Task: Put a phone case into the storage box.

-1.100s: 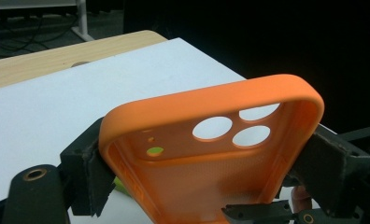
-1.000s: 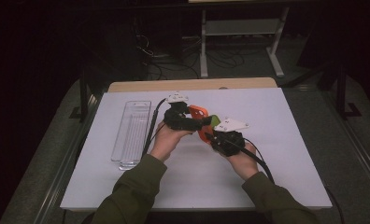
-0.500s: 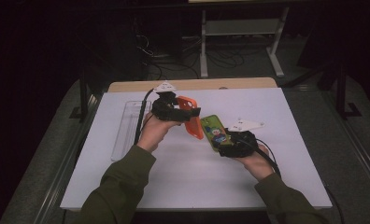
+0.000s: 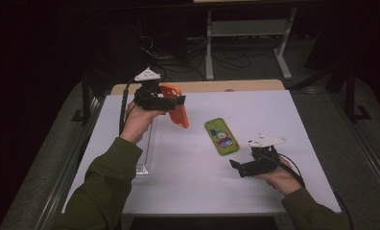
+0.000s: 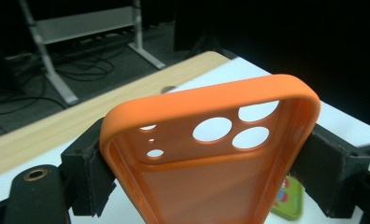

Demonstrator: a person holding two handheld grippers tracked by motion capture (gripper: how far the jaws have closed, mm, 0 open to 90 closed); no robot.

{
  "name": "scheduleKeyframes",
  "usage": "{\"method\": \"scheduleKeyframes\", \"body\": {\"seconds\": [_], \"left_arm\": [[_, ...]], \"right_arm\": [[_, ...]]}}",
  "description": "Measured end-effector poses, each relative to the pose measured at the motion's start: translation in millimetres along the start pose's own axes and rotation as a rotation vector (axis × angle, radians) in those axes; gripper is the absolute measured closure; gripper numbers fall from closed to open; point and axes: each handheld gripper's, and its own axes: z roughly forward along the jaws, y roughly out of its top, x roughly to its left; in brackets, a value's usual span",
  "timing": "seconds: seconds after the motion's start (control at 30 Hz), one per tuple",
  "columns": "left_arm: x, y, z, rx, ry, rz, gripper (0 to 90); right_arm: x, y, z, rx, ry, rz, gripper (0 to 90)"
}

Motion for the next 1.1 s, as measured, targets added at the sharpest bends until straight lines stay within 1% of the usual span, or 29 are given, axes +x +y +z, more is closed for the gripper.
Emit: {"method": "scheduleKeyframes", "body": {"seconds": [0.1, 0.2, 0.3, 0.4, 0.47, 0.5, 0.57, 0.6, 0.7, 0.77, 0.8, 0.97, 1.1], "left_arm": [[9.3, 3.4, -7.3, -0.005, 0.037, -0.004, 15.9], [19.5, 5.4, -13.6, -0.013, 0.073, -0.006, 15.9], [29.4, 6.4, -18.8, -0.009, 0.113, -0.013, 15.8], [38.6, 7.2, -23.1, -0.013, 0.153, -0.025, 15.8], [44.2, 7.6, -25.0, -0.007, 0.180, -0.032, 15.8], [46.6, 7.8, -25.6, -0.008, 0.194, -0.030, 15.8], [50.8, 8.2, -27.0, -0.007, 0.219, -0.039, 15.7], [53.0, 8.3, -27.3, -0.009, 0.230, -0.040, 15.7], [58.4, 7.8, -27.6, -0.004, 0.280, -0.052, 15.7], [61.9, 6.9, -27.3, -0.002, 0.315, -0.064, 15.7], [63.8, 6.3, -27.3, 0.000, 0.331, -0.070, 15.7], [72.8, 4.0, -25.1, 0.001, 0.400, -0.108, 15.6], [79.4, 0.4, -19.6, 0.019, 0.447, -0.131, 15.5]], "right_arm": [[-1.3, -9.3, -5.0, 0.008, -0.004, -0.005, 0.0], [-2.8, -16.9, -9.7, 0.008, -0.007, 0.014, 0.0], [-5.8, -22.8, -13.2, 0.012, -0.013, 0.013, 0.0], [-8.4, -25.9, -14.1, 0.017, -0.026, 0.015, 0.0], [-9.9, -26.1, -12.9, 0.008, -0.031, 0.013, 0.0], [-9.7, -25.9, -12.6, 0.008, -0.033, 0.013, 0.0], [-7.9, -25.7, -12.2, 0.013, -0.030, 0.021, 0.0], [-7.8, -25.8, -11.7, 0.010, -0.031, 0.011, 0.0], [-6.2, -25.9, -11.2, 0.017, -0.028, 0.018, 0.0], [-6.6, -25.7, -10.8, 0.012, -0.031, 0.010, 0.0], [-6.1, -25.8, -10.9, 0.017, -0.030, 0.016, 0.0], [-6.2, -25.9, -10.5, 0.020, -0.031, 0.015, 0.0], [-6.3, -25.4, -10.5, 0.016, -0.034, 0.007, 0.0]]}}
